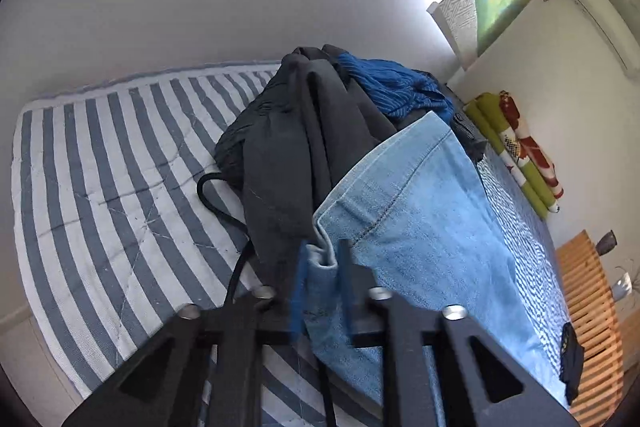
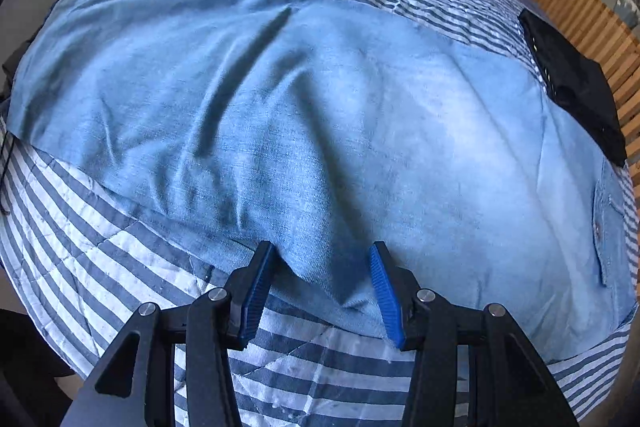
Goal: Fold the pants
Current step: 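Pull the shirt collar edge with the left tool while the right tool pinches the jeans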
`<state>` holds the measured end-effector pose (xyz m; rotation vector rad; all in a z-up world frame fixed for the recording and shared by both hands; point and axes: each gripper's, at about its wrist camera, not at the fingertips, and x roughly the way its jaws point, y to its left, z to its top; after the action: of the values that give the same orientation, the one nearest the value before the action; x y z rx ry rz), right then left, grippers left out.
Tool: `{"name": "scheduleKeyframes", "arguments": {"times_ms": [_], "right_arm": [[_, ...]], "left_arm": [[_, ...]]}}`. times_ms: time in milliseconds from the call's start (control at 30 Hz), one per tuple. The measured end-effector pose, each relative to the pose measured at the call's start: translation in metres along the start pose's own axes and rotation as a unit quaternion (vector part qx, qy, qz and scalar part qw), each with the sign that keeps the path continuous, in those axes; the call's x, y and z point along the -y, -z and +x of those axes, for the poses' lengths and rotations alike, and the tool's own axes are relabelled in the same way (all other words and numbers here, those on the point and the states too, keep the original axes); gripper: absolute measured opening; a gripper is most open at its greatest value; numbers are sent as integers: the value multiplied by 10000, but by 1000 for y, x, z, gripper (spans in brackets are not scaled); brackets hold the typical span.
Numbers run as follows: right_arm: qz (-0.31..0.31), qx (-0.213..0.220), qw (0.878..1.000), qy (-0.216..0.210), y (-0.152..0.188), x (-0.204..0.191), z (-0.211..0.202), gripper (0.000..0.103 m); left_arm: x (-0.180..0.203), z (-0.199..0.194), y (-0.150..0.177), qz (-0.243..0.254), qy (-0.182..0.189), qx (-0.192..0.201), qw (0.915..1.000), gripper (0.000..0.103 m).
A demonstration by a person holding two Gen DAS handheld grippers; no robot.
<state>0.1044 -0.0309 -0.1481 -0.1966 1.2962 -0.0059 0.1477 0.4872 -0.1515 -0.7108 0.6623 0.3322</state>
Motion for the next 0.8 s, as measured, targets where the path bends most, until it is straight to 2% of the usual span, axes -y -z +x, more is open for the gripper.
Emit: {"name": "scheduleKeyframes", "arguments": {"times_ms": [133, 233, 267, 333, 500, 533, 567, 633, 700, 733, 800], "right_arm": [[-90, 42, 9999, 34, 0, -1, 0, 44], [-79, 40, 9999, 82, -4, -4, 2, 44], [-80, 45, 9999, 85, -4, -3, 2, 44], [-77, 60, 9999, 77, -1, -4, 1, 44], [-88, 75, 9999, 97, 0, -3, 2, 44], [-94, 78, 9999, 107, 1, -5, 0, 44], [-103, 81, 9998, 120, 2, -6, 0, 44], [-109, 79, 9998, 127, 2, -7, -1, 44], [-109, 71, 9998, 115, 1, -7, -1, 44], [-111, 69, 9999, 104, 1, -7, 0, 44], [-111, 63, 9999, 74, 0, -5, 0, 44]], "left_arm": [[9, -12, 1, 118, 241, 126, 9996, 7], [24, -32, 0, 173, 717, 246, 9970, 7], [31, -38, 0, 346, 705, 326, 9964, 7], [52, -47, 5, 937, 432, 500, 9934, 7], [77, -41, 20, 898, 1485, 45, 9848, 7], [90, -37, 29, 1000, 1752, -120, 9794, 7], [106, -33, 40, 1172, 2090, -358, 9702, 7], [138, -28, 65, 1565, 2435, -708, 9546, 7], [167, -20, 93, 2077, 2625, -1142, 9354, 7], [180, -16, 106, 2363, 2599, -1397, 9258, 10], [186, -9, 115, 2396, 2645, -1826, 9161, 15]]}}
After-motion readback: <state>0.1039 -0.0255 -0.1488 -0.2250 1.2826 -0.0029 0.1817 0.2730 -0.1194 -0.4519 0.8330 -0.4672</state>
